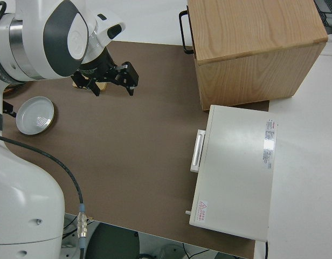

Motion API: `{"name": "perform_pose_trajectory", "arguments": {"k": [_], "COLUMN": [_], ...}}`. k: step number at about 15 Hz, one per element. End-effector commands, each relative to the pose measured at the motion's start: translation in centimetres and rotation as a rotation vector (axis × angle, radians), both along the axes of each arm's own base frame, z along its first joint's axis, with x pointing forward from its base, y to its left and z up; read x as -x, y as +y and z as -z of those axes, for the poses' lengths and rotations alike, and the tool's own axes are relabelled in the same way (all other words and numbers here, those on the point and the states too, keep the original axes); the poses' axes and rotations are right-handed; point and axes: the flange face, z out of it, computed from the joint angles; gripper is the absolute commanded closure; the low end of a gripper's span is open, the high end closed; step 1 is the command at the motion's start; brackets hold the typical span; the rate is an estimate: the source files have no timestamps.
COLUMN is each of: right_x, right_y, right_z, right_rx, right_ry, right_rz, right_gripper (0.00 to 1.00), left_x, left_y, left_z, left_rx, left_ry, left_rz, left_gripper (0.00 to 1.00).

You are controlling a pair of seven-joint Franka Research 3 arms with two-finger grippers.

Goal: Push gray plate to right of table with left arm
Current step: 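Move the left gripper forward to the edge of the gray plate, then lower the left gripper against the plate's rim nearest the robot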

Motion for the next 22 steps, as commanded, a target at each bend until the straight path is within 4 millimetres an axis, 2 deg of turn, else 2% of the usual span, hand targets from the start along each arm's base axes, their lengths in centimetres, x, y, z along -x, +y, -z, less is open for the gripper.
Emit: {"name": "perform_pose_trajectory", "arguments": {"k": [1, 7, 9, 10, 12, 14, 15, 22], "right_x": [0.3, 0.3, 0.3, 0.3, 0.3, 0.3, 0.3, 0.3], "right_y": [-0.3, -0.3, -0.2, -0.2, -0.2, -0.2, -0.2, -0.3], "right_z": [-0.4, -0.4, -0.4, -0.4, -0.4, -0.4, -0.4, -0.4], "right_rx": [-0.009, -0.009, -0.009, -0.009, -0.009, -0.009, -0.009, -0.009], "right_ry": [0.003, 0.005, 0.003, 0.003, 0.003, 0.003, 0.003, 0.005], "right_rz": [0.006, 0.006, 0.004, 0.006, 0.006, 0.006, 0.004, 0.006], "right_gripper": [0.017, 0.017, 0.017, 0.017, 0.017, 0.017, 0.017, 0.017], "left_x": [0.6, 0.5, 0.5, 0.5, 0.5, 0.6, 0.6, 0.6], "left_y": [-1.2, -1.3, -1.3, -1.3, -1.3, -1.8, -1.9, -2.1], "left_z": [2.6, 3.0, 3.1, 3.2, 3.2, 3.3, 3.4, 3.9], "left_rx": [0.002, 0.001, 0.002, 0.001, 0.001, 0.001, 0.000, -0.004], "left_ry": [-0.023, -0.025, -0.028, -0.026, -0.025, -0.023, -0.021, -0.020], "left_rz": [-0.019, -0.018, -0.019, -0.019, -0.019, -0.022, -0.024, -0.017], "left_gripper": [0.01, 0.03, 0.16, 0.27, 0.55, 0.89, 1.00, 1.00]}}
